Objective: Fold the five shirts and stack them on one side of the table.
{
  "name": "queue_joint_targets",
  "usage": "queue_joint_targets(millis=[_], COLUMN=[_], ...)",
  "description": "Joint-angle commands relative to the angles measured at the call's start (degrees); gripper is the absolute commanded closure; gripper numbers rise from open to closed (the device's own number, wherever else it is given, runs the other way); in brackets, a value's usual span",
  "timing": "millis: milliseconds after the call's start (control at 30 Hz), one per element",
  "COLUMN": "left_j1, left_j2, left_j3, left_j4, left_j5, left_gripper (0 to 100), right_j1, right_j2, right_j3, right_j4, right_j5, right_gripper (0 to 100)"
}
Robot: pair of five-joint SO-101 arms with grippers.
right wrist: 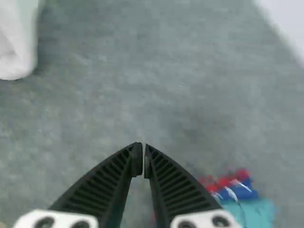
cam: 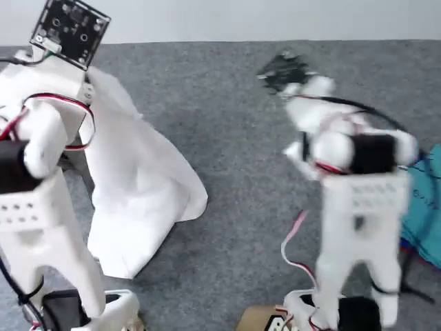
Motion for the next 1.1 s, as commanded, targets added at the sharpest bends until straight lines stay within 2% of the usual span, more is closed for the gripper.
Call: queue_joint_targets(millis=[0, 167, 500, 600, 667, 867, 1067], left_j1=[-2.8, -6.2, -19.4, -22.3, -23.2, -23.2, -23.2], left_j2=[-0.4, -0.4, -0.4, -0.4, -0.4, -0.4, -0.3], left_j3=[5.8, 11.1, 12.0, 12.0, 12.0, 12.1, 12.1], left_j4=[0.1, 0.1, 6.4, 6.5, 6.5, 6.5, 6.5], left_j5=[-4.6, -8.6, -20.4, -21.5, -21.5, -21.4, -21.3], left_gripper=[100, 100, 100, 100, 100, 100, 100], right_j1=[-5.7, -9.5, -14.4, -16.1, -17.4, -20.9, -23.2], right_j2=[3.7, 14.1, 29.4, 31.5, 33.3, 39.9, 50.0], right_j3=[5.0, 6.0, 5.9, 5.9, 5.9, 4.6, -5.3], right_j4=[-9.5, -19.3, -39.5, -43.5, -45.7, -49.5, -49.3], right_j5=[-2.2, -2.0, -1.8, -1.8, -1.6, 6.1, 6.3], right_gripper=[95.1, 84.6, 85.1, 85.0, 84.9, 83.8, 77.7])
